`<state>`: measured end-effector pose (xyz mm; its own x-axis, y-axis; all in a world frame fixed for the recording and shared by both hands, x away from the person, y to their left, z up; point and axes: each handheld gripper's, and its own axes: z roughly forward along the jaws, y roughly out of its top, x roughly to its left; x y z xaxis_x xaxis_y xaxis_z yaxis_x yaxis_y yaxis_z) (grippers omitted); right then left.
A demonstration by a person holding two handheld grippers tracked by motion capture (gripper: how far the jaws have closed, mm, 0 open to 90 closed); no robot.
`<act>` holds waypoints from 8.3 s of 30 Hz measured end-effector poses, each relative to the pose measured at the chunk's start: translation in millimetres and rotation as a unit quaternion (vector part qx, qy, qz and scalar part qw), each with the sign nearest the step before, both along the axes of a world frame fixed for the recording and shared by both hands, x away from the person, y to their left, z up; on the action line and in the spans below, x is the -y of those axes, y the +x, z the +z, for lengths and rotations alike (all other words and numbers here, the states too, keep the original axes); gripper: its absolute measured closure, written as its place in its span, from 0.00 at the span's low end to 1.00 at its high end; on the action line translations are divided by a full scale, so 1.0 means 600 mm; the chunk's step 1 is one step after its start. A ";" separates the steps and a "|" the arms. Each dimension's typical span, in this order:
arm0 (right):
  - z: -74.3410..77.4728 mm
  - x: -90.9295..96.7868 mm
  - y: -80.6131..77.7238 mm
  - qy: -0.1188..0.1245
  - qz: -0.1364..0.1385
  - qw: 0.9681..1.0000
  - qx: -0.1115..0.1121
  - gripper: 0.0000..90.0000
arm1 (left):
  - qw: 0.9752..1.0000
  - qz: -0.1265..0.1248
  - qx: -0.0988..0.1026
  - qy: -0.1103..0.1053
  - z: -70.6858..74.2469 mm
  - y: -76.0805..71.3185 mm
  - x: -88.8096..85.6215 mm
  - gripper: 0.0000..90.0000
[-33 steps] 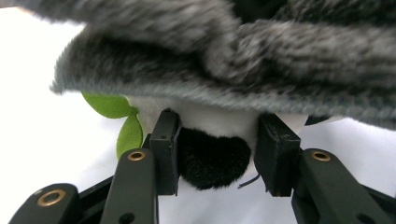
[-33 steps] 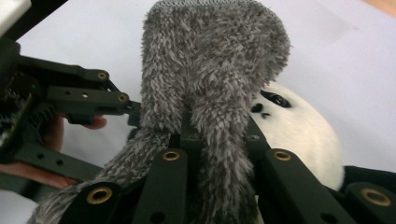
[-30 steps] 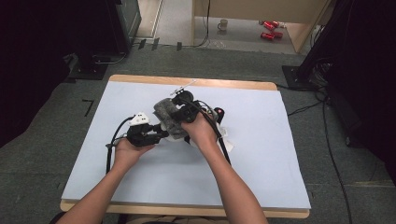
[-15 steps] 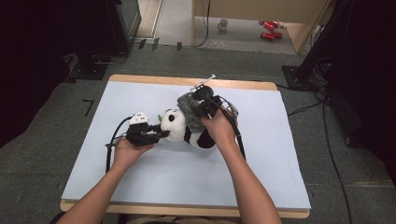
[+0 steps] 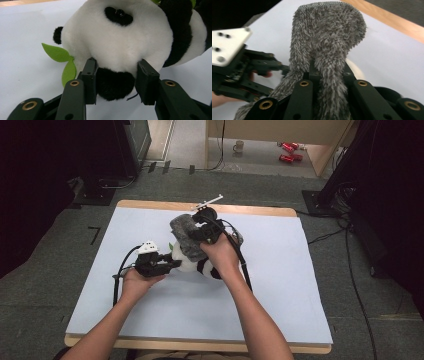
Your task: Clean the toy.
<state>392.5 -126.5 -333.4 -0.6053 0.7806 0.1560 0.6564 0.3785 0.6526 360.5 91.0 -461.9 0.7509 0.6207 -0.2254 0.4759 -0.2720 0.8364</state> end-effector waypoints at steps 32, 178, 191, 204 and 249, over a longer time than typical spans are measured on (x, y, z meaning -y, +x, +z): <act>-0.054 0.055 -0.010 -0.069 0.001 0.997 -0.024 0.87 | 1.000 0.000 -0.026 0.004 0.001 0.004 0.001 0.66; -0.050 0.276 -0.133 0.094 -0.113 0.989 0.019 0.87 | 0.997 -0.022 -0.064 0.044 -0.006 0.005 -0.001 0.63; -0.036 0.195 -0.164 0.094 -0.041 0.995 0.016 0.87 | 0.996 -0.023 -0.073 0.046 -0.003 0.007 0.000 0.63; -0.100 0.207 -0.151 0.072 -0.068 0.995 -0.008 0.87 | 0.995 -0.030 -0.070 0.065 -0.002 0.004 0.005 0.62; -0.071 0.175 -0.167 0.108 -0.015 0.994 -0.006 0.87 | 0.995 -0.030 -0.079 0.056 -0.005 0.008 0.001 0.62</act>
<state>292.6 -231.3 -376.0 -0.5793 0.7457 0.3292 0.6741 0.2111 0.7079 365.4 90.2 -464.7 0.7489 0.6031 -0.2746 0.5782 -0.3923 0.7153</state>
